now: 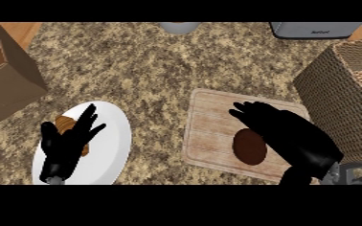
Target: Pick the cupcake from the cutting board and place it in the basket
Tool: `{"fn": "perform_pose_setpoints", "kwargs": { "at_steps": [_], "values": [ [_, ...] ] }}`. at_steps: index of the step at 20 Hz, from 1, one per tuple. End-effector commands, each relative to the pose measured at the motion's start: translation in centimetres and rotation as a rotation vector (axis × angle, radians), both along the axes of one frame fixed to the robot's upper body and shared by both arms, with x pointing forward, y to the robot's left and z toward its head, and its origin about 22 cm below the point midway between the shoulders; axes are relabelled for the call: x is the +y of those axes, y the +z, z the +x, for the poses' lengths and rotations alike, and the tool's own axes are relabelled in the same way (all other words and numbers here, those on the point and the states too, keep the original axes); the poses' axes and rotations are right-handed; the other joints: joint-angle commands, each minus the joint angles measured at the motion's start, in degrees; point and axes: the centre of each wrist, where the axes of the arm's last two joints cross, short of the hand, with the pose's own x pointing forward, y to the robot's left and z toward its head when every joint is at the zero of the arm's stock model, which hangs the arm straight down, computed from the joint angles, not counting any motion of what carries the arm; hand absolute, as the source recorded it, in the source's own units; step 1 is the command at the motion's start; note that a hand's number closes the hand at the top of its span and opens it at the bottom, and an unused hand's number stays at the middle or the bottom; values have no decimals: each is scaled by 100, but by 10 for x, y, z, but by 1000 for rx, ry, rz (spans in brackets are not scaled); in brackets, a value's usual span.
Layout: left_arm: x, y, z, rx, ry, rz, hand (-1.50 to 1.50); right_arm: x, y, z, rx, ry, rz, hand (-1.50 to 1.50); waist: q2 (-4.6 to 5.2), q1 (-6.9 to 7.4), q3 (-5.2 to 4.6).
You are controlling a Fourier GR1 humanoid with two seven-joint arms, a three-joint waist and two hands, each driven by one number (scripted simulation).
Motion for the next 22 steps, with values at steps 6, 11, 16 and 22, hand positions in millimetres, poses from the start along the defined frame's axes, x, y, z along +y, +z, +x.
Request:
{"fn": "perform_pose_setpoints", "kwargs": {
  "at_steps": [6, 11, 16, 22],
  "values": [
    [31, -27, -22, 145, 53, 46, 0, 13, -28, 1, 3, 27, -6, -150, 66, 37, -91],
    [9, -14, -2, 148, 61, 61, 0, 11, -47, 13, 31, 1, -127, -150, 76, 29, -87],
    [7, -30, -5, 148, 56, 39, 0, 14, -61, 17, 59, -12, -127, -150, 81, 13, -90],
    [19, -36, -23, 136, 47, 60, 0, 3, -69, 21, 45, -12, -110, -150, 74, 25, -89]
  ]
}}
